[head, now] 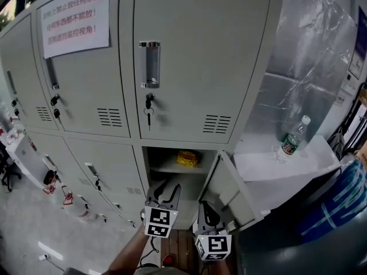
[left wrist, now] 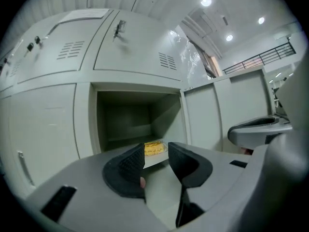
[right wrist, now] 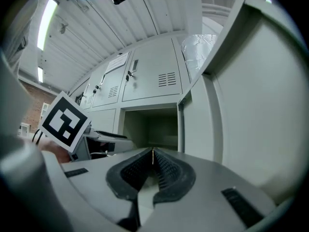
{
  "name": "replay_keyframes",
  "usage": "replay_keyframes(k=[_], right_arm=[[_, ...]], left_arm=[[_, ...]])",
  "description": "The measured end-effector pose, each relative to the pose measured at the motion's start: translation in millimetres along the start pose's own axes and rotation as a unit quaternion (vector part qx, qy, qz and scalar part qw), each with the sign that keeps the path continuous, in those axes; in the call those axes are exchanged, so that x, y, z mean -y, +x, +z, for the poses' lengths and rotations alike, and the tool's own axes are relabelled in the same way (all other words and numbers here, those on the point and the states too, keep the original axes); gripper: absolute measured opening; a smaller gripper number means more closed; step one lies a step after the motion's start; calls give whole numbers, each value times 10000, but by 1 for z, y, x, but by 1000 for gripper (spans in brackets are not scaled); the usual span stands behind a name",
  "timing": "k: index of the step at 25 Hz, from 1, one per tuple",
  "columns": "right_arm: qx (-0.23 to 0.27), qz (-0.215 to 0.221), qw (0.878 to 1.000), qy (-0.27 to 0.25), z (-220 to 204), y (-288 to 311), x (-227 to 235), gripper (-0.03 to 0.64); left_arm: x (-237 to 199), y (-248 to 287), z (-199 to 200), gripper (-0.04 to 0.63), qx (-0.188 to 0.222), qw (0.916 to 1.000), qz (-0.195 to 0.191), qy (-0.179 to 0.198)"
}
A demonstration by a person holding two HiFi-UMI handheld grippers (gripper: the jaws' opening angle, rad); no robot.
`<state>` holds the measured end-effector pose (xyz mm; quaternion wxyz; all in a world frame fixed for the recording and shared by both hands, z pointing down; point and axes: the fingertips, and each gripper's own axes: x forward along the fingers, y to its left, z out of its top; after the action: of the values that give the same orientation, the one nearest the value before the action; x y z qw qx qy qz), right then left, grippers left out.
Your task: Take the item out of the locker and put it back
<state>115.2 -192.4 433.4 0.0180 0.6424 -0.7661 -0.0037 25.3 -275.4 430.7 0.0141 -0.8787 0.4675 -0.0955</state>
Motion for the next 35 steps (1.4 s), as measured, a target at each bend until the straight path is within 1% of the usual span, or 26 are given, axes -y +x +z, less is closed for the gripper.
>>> replay_keyframes(k=[4,7,10,14,17,26,35], right_arm=[[12,172,9998,-22,2,-20,-9,18],[11,290,9996,-31,2,-37,-15,18],[9,403,9992,-17,1,-56,-21,18],[-53,522,9986,6,-6,-83,-29,18],[-53,614,9981,24,-11,-104,-36,18],[-111,792,9968,51,-30,-169,-61,18],[-202,824,9963,109,-40,-214,-80,18]], left_arm=[[11,-36,0,153,10,9999,142,-37],[19,-65,-4,131,21,9995,320,-60],[28,-94,-13,110,-17,9987,512,-68],[43,-130,-26,86,-113,9977,638,-198],[56,-157,-34,71,-101,9970,733,-221],[97,-233,-62,48,-203,9960,848,-209],[116,-277,-70,35,-192,9958,859,-271]])
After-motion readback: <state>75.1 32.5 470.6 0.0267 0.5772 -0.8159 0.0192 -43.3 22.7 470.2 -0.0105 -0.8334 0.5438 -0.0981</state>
